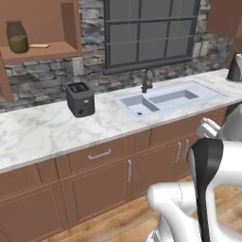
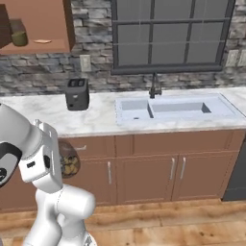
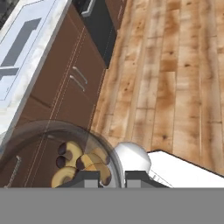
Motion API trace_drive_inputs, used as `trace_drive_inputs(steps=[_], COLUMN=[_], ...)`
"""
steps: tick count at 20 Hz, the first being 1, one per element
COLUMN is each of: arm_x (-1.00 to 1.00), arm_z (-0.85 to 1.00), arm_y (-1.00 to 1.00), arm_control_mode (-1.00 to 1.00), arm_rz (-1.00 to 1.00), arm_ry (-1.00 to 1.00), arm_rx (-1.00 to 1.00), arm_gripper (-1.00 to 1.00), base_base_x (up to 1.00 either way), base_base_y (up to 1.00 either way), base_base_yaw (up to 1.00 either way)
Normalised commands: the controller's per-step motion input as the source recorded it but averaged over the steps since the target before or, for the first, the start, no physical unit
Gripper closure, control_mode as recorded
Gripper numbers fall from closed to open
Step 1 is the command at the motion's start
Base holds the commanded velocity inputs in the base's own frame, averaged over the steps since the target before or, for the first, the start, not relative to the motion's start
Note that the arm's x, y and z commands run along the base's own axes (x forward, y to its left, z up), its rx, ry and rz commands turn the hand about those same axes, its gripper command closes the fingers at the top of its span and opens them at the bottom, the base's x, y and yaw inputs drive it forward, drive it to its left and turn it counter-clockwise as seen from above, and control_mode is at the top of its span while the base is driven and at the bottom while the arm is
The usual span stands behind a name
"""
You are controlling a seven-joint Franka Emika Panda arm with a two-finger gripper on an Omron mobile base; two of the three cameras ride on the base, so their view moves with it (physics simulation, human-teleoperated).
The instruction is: Pick the jar and jar from the dining table and place them in the open cabinet. Close the cabinet after placing the objects.
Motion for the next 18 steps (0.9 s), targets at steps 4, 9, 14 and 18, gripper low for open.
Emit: trace_drive_inputs(steps=[4,9,14,18], arm_x=[0.0,0.0,0.0,0.0], arm_z=[0.0,0.0,0.0,0.0], arm_y=[0.0,0.0,0.0,0.0], arm_control_mode=[1.0,1.0,1.0,1.0], arm_rz=[0.0,0.0,0.0,0.0], arm_ry=[0.0,0.0,0.0,0.0], arm_rx=[0.0,0.0,0.0,0.0], arm_gripper=[1.0,1.0,1.0,1.0], base_base_x=[0.4,0.53,0.47,0.36], base_base_y=[0.0,0.0,0.0,0.0], base_base_yaw=[0.23,0.19,0.18,0.18])
